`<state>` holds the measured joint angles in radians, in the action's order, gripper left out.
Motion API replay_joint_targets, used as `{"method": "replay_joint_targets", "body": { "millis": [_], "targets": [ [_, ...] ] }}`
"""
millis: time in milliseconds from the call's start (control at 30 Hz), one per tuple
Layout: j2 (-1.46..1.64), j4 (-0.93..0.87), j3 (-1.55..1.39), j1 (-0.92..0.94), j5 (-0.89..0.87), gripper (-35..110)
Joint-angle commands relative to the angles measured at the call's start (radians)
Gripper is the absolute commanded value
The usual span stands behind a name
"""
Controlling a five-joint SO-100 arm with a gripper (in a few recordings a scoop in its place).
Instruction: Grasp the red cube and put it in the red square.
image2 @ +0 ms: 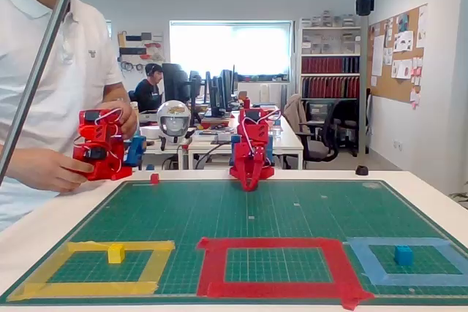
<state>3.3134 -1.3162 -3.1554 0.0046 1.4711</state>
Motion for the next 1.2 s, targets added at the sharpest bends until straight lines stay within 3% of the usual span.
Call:
{"method": "replay_joint_targets", "body": {
  "millis": [0,233,367,500,600,800,1167],
  "targets": [
    [0.023,-0.011,0.0,-0.017,0.015,-1],
    [-0.36,-0.014,0.534,0.135,0.015,-1],
    [-0.529,0.002,0.853,0.42,0.015,-1],
    [-0.543,0.11,0.867,0.755,0.037,-1],
    [-0.551,0.33,0.73,0.911,0.069,-1],
    [-0.764,1.089,0.428,1.069,0.069,-1],
    [-1.169,1.488,0.449,1.109,0.067,-2]
  ]
}}
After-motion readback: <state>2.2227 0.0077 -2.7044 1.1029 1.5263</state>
